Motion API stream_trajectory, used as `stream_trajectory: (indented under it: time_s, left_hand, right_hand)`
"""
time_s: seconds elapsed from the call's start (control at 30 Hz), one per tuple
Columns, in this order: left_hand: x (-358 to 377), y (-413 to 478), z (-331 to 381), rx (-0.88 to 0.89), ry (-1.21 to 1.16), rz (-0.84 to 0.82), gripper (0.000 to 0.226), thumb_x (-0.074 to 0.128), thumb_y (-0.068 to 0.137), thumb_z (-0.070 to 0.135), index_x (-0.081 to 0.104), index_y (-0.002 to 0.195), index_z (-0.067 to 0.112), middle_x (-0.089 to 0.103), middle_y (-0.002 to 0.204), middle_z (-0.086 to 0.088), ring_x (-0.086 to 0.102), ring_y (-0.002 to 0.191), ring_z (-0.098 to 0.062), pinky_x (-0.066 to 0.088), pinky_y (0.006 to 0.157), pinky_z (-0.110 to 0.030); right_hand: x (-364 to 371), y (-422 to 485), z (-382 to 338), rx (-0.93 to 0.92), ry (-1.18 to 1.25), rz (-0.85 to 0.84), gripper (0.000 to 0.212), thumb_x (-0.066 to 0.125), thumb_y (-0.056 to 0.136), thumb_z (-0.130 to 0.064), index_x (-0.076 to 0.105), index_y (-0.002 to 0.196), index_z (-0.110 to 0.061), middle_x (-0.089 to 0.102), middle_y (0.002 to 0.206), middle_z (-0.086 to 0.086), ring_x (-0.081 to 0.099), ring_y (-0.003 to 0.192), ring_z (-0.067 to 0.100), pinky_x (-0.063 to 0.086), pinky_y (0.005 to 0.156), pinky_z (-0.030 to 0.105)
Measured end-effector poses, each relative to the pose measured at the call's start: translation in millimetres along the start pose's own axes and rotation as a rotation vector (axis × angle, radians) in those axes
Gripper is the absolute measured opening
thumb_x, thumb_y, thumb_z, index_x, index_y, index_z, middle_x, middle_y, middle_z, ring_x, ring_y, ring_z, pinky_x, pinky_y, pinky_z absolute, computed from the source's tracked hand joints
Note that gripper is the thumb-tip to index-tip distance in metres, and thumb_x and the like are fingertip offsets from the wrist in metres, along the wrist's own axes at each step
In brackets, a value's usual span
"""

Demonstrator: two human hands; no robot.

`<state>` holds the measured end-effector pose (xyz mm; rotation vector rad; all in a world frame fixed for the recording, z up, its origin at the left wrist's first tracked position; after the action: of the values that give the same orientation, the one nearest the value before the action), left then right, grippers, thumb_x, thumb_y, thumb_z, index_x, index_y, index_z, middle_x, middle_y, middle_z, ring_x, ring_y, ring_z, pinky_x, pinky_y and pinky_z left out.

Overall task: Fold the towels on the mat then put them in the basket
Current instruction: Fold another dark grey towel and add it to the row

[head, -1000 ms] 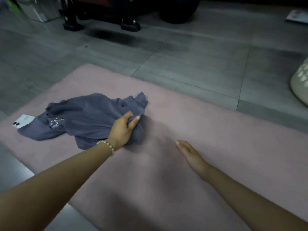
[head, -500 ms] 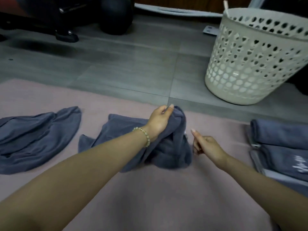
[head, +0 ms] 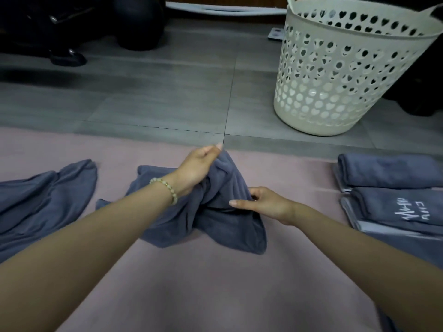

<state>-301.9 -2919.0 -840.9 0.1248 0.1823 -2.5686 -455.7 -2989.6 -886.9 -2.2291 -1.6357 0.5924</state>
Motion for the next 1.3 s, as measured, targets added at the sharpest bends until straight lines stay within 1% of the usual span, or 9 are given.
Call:
stream_trajectory:
  time_s: [0.1,0.2,0.27,0.37,0.47,0.77,0.93,1.1,1.3]
  left_hand:
    - [-34.1,8.2,5.1,-0.098,-0.297,0.150,0.036,0.029,0.103,0.033,0.050,0.111,0.005,0.063,0.104,-0.005,0.063,0.081,-0.012,0.055,0.069,-0.019]
    - [-68.5,5.3,2.8,-0.192,-0.571,0.308,0.032,0.026,0.104,0.034,0.047,0.111,0.011,0.052,0.090,-0.009,0.055,0.054,-0.010,0.052,0.054,-0.024]
    - [-78.4,0.2,10.0,-0.157,-0.345,0.268,0.031,0.028,0.104,0.033,0.040,0.081,0.016,0.041,0.068,-0.006,0.037,0.034,-0.007,0.038,0.039,-0.017]
    - [-48.6,-22.7,28.5,-0.024,0.332,-0.091,0.034,0.033,0.101,0.040,0.052,0.084,0.018,0.057,0.056,0.005,0.035,0.037,-0.007,0.033,0.036,-0.015]
    - [-27.2,-42.8,40.6,-0.077,0.400,-0.361,0.036,0.051,0.090,0.045,0.065,0.066,0.022,0.059,0.053,0.010,0.048,0.049,-0.007,0.039,0.049,-0.014]
    - [-83.0,-23.0,88.1,-0.027,-0.165,0.052,0.033,0.066,0.083,0.043,0.058,0.079,0.011,0.061,0.073,-0.009,0.059,0.069,-0.022,0.050,0.065,-0.028]
    - [-114.4,-21.2,87.6,-0.070,-0.324,0.135,0.041,0.070,0.076,0.054,0.057,0.080,0.016,0.053,0.071,-0.006,0.053,0.066,-0.020,0.046,0.064,-0.030]
    - [-125.1,-26.5,93.6,-0.054,-0.504,0.074,0.037,0.073,0.067,0.052,0.062,0.062,0.017,0.050,0.061,0.000,0.053,0.062,-0.012,0.049,0.056,-0.022]
    - [-108.7,-17.2,28.8,-0.193,0.067,0.221,0.031,0.057,0.094,0.026,0.060,0.070,0.006,0.060,0.050,0.002,0.056,0.044,-0.005,0.047,0.051,-0.016]
  right_hand:
    - [4.1,-0.2,1.3,0.012,0.028,-0.056,0.035,0.069,0.084,-0.027,0.066,0.112,-0.005,0.070,0.111,0.005,0.066,0.104,0.017,0.053,0.089,0.026]
    - [9.9,-7.4,-4.2,-0.024,-0.027,-0.158,0.020,0.068,0.085,-0.031,0.065,0.087,-0.012,0.065,0.087,0.004,0.059,0.083,0.018,0.047,0.078,0.029]
    - [8.8,-14.0,-21.6,-0.099,-0.039,-0.107,0.020,0.063,0.089,-0.030,0.062,0.070,-0.023,0.059,0.068,-0.007,0.052,0.065,0.009,0.039,0.065,0.024]
    - [-2.7,-17.7,-58.0,-0.248,0.073,0.065,0.020,0.060,0.088,-0.029,0.069,0.085,-0.011,0.068,0.078,0.004,0.059,0.071,0.015,0.043,0.066,0.026]
    - [-15.7,-24.6,-86.1,-0.309,0.113,0.101,0.018,0.060,0.087,-0.026,0.069,0.088,-0.010,0.070,0.079,0.001,0.063,0.071,0.009,0.047,0.064,0.019]
    - [-28.8,-50.3,-95.6,-0.021,-0.453,-0.051,0.053,0.080,0.055,-0.053,0.074,0.094,-0.017,0.074,0.093,-0.006,0.067,0.093,0.007,0.049,0.093,0.026]
    - [-34.7,-68.5,-96.5,-0.033,-0.236,-0.214,0.071,0.084,0.056,-0.053,0.067,0.110,-0.010,0.071,0.111,0.006,0.066,0.104,0.016,0.050,0.093,0.029]
    - [-47.8,-95.8,-143.7,-0.251,0.165,-0.260,0.040,0.089,0.054,-0.033,0.075,0.086,-0.013,0.068,0.080,0.003,0.064,0.069,0.009,0.053,0.062,0.017]
    - [-47.8,-61.0,-100.9,-0.050,0.170,-0.052,0.032,0.057,0.090,-0.014,0.058,0.121,-0.004,0.073,0.081,0.006,0.068,0.064,0.009,0.056,0.054,0.019]
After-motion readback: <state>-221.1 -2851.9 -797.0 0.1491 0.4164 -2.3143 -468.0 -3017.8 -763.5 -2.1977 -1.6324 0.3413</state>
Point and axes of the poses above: each hand's wrist, its own y-axis towards the middle knuckle, its own x-axis out of the palm, z = x × y, the point moved 4 cm from there along y, towards the middle knuckle
